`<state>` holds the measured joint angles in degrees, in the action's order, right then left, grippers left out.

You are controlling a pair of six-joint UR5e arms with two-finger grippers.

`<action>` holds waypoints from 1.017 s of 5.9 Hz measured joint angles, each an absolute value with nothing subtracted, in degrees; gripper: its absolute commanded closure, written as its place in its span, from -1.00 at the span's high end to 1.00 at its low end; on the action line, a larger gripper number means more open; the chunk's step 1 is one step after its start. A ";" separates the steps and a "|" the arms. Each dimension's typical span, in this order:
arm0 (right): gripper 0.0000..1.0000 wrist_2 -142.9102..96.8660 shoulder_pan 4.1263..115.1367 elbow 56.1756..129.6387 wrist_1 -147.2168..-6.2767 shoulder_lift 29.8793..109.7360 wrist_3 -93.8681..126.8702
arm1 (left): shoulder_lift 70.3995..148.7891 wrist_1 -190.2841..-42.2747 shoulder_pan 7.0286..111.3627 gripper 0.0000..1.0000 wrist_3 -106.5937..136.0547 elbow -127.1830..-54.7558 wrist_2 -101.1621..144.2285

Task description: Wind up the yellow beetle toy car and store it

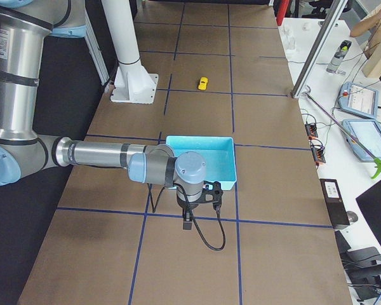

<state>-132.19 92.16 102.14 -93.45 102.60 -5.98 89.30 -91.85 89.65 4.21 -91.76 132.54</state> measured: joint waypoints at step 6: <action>1.00 -131.84 92.20 101.27 -93.43 102.66 -5.98 | 89.29 -91.93 89.65 1.00 4.22 -92.02 132.54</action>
<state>-131.84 92.20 101.27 -93.43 102.66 -5.98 89.29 -91.93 89.65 4.22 -92.02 132.54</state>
